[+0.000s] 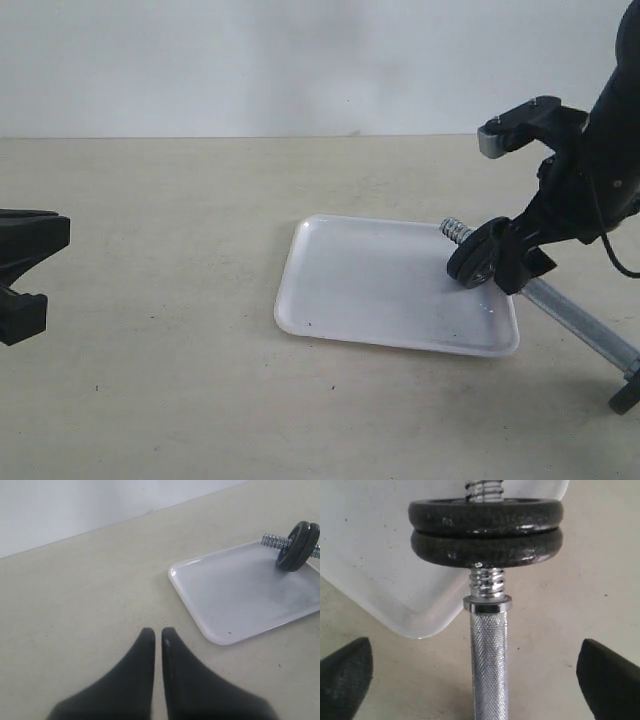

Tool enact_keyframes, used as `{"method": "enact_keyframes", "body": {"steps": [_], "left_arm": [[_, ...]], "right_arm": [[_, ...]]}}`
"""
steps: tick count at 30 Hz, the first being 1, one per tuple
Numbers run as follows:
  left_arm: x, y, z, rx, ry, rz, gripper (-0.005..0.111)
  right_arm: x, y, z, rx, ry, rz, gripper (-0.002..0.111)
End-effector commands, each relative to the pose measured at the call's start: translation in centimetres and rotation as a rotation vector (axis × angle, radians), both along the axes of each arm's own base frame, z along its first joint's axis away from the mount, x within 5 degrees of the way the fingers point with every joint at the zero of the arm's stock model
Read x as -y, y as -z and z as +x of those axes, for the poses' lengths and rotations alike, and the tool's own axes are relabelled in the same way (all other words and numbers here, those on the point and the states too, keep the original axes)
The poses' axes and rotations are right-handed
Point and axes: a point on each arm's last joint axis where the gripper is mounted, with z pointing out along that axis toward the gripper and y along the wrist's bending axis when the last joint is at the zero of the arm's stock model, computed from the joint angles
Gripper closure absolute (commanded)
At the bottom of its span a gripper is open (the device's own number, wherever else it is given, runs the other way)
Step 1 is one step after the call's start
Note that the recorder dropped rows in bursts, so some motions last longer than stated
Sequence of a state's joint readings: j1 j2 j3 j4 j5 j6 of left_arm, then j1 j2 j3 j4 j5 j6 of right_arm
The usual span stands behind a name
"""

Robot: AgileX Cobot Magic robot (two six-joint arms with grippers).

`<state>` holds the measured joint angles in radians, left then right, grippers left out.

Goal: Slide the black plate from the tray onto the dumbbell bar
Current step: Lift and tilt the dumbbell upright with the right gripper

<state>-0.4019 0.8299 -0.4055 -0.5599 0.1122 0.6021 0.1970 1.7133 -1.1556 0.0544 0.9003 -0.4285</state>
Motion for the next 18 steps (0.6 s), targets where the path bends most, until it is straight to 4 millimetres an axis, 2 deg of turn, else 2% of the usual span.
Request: {"method": "enact_keyframes", "body": {"steps": [1,4,7,9,10,13,15,18], "left_arm": [[-0.1,0.0,-0.1,0.018,0.003,0.015,0.102],[-0.1,0.0,-0.1,0.018,0.003,0.015,0.102],[-0.1,0.0,-0.1,0.018,0.003,0.015,0.102],[-0.1,0.0,-0.1,0.018,0.003,0.015,0.102],[-0.1,0.0,-0.1,0.018,0.003,0.015,0.102],[-0.1,0.0,-0.1,0.020,0.002,0.015,0.102],[-0.1,0.0,-0.1,0.020,0.002,0.015,0.102],[-0.1,0.0,-0.1,0.020,0.002,0.015,0.102]], "right_arm": [[0.5,3.1,-0.3,-0.042,0.006,-0.021,0.003],[0.5,5.0,-0.3,-0.059,0.010,-0.025,0.003],[0.4,5.3,-0.1,-0.060,0.026,-0.022,0.009],[0.5,5.3,-0.2,-0.065,0.034,-0.027,0.030],[0.5,5.3,-0.2,-0.065,0.033,-0.027,0.046],[0.5,5.3,-0.2,-0.067,0.033,-0.028,0.076],[0.5,5.3,-0.2,-0.065,0.033,-0.027,0.090],[0.5,5.3,-0.2,-0.063,0.032,-0.028,0.094]]}}
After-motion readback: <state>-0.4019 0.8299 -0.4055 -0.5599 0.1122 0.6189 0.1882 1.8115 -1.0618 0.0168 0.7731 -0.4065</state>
